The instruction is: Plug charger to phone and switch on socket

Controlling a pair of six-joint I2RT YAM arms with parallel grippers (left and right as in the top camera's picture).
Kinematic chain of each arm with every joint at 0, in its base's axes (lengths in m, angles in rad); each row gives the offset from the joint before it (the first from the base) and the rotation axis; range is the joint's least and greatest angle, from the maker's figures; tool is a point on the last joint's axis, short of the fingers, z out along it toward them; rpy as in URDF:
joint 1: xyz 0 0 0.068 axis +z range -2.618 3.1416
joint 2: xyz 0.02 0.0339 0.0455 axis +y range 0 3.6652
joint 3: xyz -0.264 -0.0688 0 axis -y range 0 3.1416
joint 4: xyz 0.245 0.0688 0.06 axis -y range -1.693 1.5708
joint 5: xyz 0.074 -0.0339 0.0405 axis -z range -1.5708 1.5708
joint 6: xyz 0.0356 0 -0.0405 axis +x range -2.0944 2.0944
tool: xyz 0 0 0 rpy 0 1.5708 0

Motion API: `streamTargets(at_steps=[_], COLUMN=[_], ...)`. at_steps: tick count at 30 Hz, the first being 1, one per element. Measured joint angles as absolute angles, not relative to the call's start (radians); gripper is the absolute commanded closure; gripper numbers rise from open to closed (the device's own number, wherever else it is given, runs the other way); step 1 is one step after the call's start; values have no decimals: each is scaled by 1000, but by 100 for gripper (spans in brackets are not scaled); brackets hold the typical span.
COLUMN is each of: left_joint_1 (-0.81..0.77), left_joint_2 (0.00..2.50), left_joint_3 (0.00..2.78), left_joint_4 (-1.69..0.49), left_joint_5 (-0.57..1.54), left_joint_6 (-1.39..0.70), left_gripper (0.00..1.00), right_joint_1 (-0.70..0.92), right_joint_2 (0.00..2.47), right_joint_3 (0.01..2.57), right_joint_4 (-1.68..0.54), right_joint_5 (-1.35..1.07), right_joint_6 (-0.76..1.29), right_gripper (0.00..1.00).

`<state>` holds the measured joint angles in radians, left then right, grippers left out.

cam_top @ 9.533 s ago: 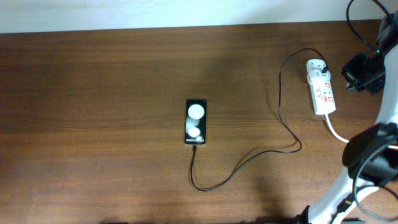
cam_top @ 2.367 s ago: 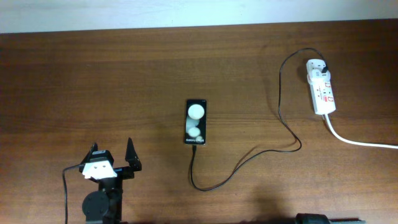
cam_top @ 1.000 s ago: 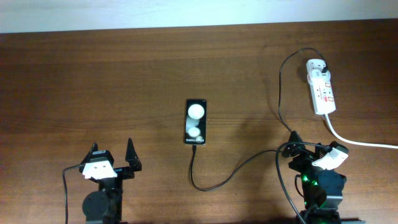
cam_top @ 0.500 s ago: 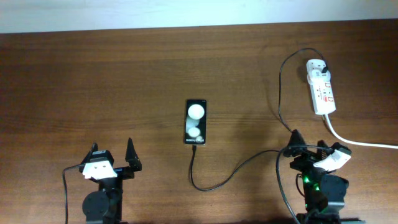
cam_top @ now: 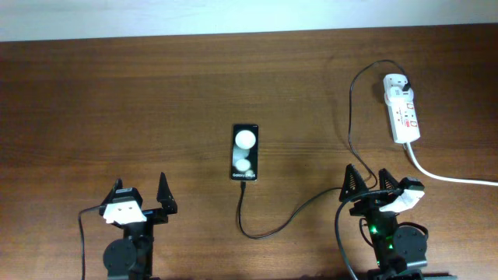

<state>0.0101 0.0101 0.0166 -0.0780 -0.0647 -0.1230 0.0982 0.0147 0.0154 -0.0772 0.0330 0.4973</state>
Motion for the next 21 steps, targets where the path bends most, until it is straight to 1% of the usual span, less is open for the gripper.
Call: streamTargets(at_steps=[2,4,5,7,10,21], left_joint_1=[10,10,10,10,10,10], left_joint_2=[10,10,10,10,10,10], left_joint_3=[17,17,17,17,17,17], left_joint_4=[-78,-78,-78,-78,-78,-78], left_joint_5=[-65,-65,-65,-65,-65,-65], left_joint_6=[-123,-123,-123,-123,-123,-123], left_gripper=[1,1,1,1,1,1], right_joint_1=[98,85,54,25,19,18], right_joint_2=[15,15,15,15,15,15], right_joint_3=[15,15,15,15,15,15], right_joint_4=[-77,-77,-77,-77,-77,-77], right_joint_5=[33,33,33,33,33,33], right_joint_6=[390,180,87,14,-31,-41], right_gripper=[1,1,1,1,1,1])
